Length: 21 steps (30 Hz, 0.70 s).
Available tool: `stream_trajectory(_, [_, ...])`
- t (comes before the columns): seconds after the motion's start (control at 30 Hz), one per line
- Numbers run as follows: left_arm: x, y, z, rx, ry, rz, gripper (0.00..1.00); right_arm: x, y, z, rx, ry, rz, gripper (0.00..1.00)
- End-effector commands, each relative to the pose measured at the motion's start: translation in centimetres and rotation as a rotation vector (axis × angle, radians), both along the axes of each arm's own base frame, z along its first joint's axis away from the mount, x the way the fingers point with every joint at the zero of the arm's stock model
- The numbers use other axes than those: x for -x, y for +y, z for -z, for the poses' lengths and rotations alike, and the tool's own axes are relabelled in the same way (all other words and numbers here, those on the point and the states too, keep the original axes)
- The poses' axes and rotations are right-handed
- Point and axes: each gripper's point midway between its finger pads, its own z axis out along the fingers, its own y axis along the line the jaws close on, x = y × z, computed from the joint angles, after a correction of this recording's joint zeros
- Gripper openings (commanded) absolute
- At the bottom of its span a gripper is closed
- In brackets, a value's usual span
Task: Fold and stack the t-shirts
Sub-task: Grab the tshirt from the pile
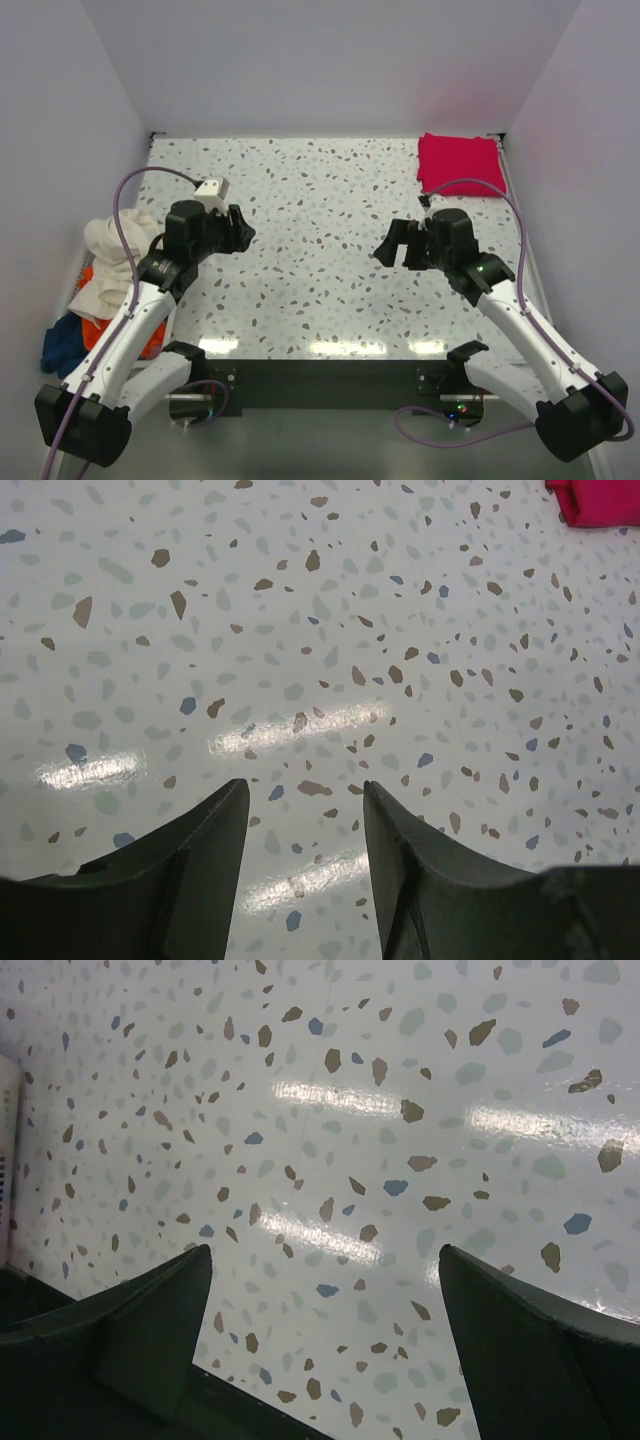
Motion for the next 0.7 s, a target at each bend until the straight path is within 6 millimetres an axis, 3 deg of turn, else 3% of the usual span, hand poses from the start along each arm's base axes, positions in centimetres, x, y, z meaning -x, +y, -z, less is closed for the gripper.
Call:
stream_trajectory(0.0, [-0.9,0.3,-1.8,0.026,-0.061,-0.036,0.54,-0.1,-0.2,-0.3,0.011,-0.026,-0.006,0.99])
stream_trajectory(0.23, [-1.8,1.7,-3.1,0.019,-0.035,-0.151,0.56,0.2,-0.1,0.0,0.012,-0.014,-0.019,0.99])
stream_trajectory(0.27, [-2.2,2.1,-4.2,0.028,-0.041,-0.192,0.58,0.2,-0.1,0.0,0.012,-0.015,-0.019,0.99])
stream_trajectory(0.33, [-2.2,4.5,-3.8,-0.027,0.0,-0.329,0.61,0.2,0.0,0.0,0.008,-0.014,-0.026,0.99])
stream_trajectory(0.47, [-2.1,9.1,-5.3,-0.041,-0.011,-0.6,0.76,0.5,0.3,-0.2,0.0,-0.007,-0.046,0.99])
stream_trajectory(0.5, [-2.0,11.0,-5.4,-0.062,-0.015,-0.694,0.77,0.5,0.3,-0.1,0.002,-0.004,-0.049,0.99])
stream_trajectory(0.67, [-1.8,16.2,-4.0,-0.096,0.024,-0.949,0.87,0.7,0.5,0.1,-0.003,0.008,-0.058,0.99])
